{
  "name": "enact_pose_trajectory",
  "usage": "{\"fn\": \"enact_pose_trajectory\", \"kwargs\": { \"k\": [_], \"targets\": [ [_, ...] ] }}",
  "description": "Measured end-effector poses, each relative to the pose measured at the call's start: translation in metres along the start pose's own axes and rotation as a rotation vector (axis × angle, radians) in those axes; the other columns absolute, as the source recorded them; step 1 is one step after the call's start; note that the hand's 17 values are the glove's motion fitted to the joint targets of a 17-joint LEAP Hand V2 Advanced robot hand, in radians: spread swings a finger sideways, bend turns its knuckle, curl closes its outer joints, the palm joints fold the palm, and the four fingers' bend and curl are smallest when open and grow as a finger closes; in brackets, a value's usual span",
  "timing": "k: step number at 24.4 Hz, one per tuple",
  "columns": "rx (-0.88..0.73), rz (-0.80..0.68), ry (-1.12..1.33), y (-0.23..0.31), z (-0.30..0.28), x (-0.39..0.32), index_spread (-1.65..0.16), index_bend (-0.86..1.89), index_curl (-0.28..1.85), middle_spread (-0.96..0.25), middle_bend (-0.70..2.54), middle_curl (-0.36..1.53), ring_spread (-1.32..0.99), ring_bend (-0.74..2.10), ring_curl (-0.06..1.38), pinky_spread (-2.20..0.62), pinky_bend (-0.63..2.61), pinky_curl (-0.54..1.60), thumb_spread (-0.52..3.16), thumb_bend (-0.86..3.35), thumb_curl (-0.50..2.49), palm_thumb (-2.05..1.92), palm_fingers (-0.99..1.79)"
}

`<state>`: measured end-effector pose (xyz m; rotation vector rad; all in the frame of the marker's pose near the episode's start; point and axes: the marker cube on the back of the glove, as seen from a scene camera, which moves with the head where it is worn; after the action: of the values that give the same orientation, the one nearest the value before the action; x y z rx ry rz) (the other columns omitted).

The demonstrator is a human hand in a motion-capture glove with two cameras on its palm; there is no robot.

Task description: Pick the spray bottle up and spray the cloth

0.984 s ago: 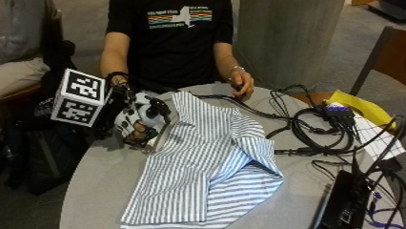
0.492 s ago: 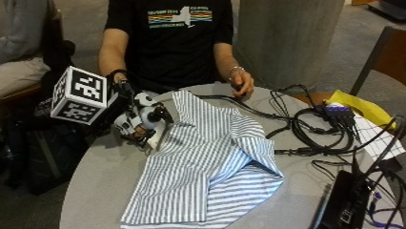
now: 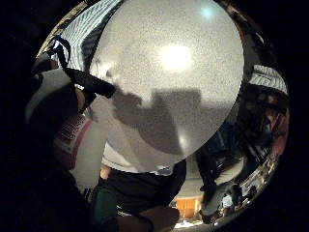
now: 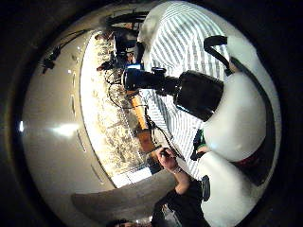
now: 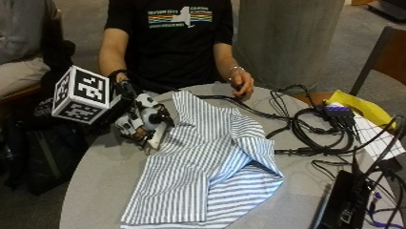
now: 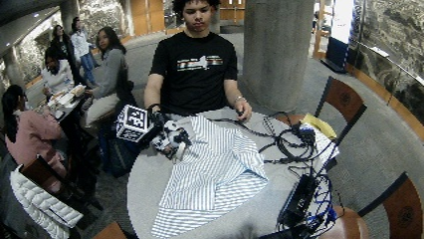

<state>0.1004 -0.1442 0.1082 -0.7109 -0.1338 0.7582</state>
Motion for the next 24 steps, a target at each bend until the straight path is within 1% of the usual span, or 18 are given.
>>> {"fn": "enact_pose_trajectory", "kwargs": {
  "k": [10, 15, 18, 21, 24],
  "targets": [
    [0.011, 0.008, 0.008, 0.002, 0.0, -0.003, -0.12, 0.12, 0.31, -0.06, 0.4, 0.51, -0.09, 0.65, 0.45, -0.2, 0.54, 0.39, 0.5, -0.04, 0.63, 0.97, 1.23],
    [0.085, -0.021, -0.067, 0.008, -0.001, -0.002, -0.12, 0.12, 0.31, -0.06, 0.4, 0.51, -0.09, 0.66, 0.45, -0.21, 0.54, 0.4, 0.5, -0.04, 0.64, 0.96, 1.23],
    [0.15, -0.118, -0.195, 0.019, 0.0, -0.007, -0.12, 0.12, 0.32, -0.06, 0.41, 0.52, -0.09, 0.65, 0.45, -0.21, 0.55, 0.4, 0.5, -0.04, 0.64, 0.96, 1.22],
    [0.192, -0.296, -0.392, 0.041, 0.006, -0.017, -0.13, 0.14, 0.32, -0.06, 0.4, 0.52, -0.09, 0.62, 0.44, -0.2, 0.56, 0.4, 0.47, -0.03, 0.65, 0.98, 1.19],
    [0.183, -0.476, -0.618, 0.072, 0.021, -0.03, -0.13, 0.13, 0.33, -0.06, 0.4, 0.52, -0.09, 0.61, 0.44, -0.19, 0.55, 0.4, 0.44, -0.03, 0.66, 1.0, 1.16]
  ]
}}
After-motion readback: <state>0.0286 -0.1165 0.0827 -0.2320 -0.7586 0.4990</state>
